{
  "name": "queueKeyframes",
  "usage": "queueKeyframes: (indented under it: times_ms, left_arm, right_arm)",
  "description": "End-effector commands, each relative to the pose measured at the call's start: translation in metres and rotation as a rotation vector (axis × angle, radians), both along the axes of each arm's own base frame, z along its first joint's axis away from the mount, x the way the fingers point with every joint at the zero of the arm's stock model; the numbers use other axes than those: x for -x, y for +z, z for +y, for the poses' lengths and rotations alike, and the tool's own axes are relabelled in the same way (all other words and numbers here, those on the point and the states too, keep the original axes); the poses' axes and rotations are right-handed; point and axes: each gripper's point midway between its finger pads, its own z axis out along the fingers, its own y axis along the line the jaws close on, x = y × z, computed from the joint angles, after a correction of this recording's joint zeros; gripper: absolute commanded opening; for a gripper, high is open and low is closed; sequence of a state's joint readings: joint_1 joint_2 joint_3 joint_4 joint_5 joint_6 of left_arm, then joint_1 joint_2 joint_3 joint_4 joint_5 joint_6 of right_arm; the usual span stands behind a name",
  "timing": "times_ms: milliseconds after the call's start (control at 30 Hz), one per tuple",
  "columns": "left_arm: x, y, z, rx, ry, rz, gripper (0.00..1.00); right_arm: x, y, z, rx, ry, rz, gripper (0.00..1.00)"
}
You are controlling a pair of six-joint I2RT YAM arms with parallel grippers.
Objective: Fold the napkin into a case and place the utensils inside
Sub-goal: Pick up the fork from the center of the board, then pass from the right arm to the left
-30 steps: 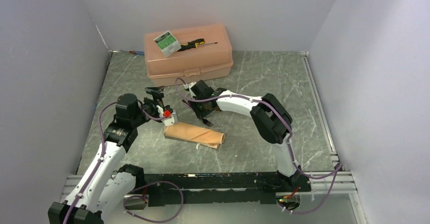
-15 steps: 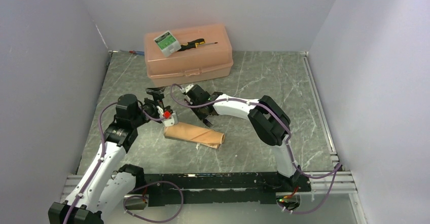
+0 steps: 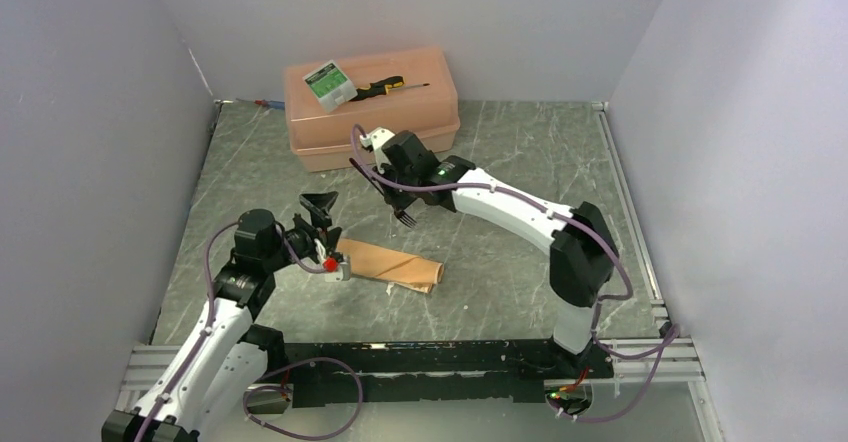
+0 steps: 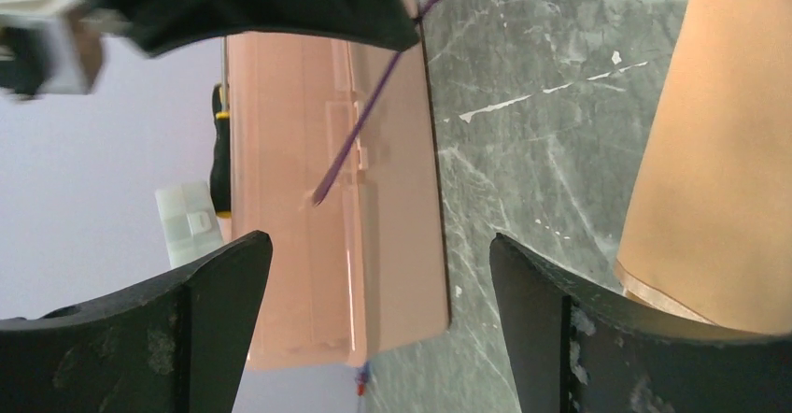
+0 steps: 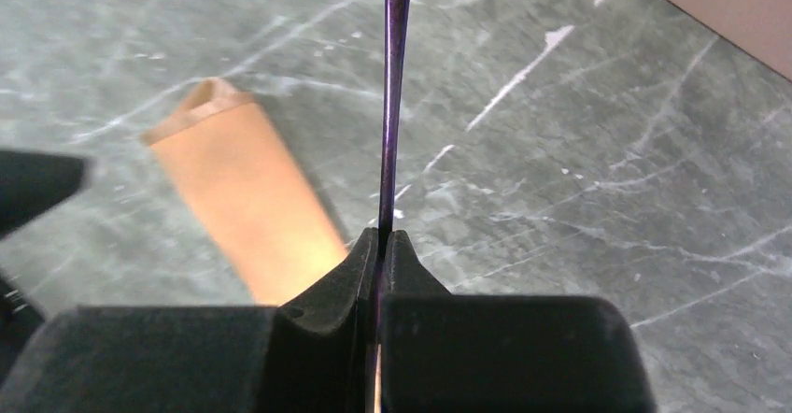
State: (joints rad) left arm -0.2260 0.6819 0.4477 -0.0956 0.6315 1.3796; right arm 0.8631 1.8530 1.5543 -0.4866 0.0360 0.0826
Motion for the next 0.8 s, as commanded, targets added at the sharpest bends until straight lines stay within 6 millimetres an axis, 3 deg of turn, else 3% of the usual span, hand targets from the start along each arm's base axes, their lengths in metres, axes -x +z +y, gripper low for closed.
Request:
queueKeyframes:
  times_ms: [0, 133, 333, 767]
  left_arm:
    - [-0.002, 0.018, -0.013, -0.037, -0.1, -0.203, 0.92]
    - [-0.017, 0.037, -0.015, -0.027, -0.092, -0.343, 0.92]
    - [-0.02, 0.057, -0.024, -0.05, -0.141, -0.509, 0.92]
    - [-0.012, 0.043, -0.03, -0.119, -0.211, -0.48, 0.89]
  right_arm:
    - [0.028, 0.055, 0.011, -0.14, 0.086, 0.036, 0.0]
    - [0.042, 0.071, 0.01, -0.166, 0.118, 0.056, 0.0]
    - [0.057, 0.078, 0.01, -0.156, 0.14, 0.083, 0.0]
    - [0.082, 0.101, 0.017, -0.186, 0.201, 0.061, 0.0]
